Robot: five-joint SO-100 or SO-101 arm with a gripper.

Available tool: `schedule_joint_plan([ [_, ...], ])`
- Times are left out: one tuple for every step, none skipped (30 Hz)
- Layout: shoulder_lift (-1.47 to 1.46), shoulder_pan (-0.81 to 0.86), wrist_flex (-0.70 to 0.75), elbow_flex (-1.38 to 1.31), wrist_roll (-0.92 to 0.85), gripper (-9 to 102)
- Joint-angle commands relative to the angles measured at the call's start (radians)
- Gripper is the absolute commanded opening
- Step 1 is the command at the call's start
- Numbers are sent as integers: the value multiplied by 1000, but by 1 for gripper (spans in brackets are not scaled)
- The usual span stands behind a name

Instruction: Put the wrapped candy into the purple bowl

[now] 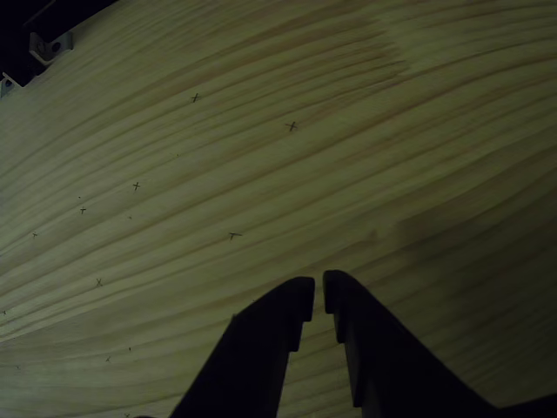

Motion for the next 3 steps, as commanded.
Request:
schedule_joint_plan([
  [12,3,-23,-20,6,1],
  [12,3,-23,-20,6,1],
  [12,3,-23,-20,6,1],
])
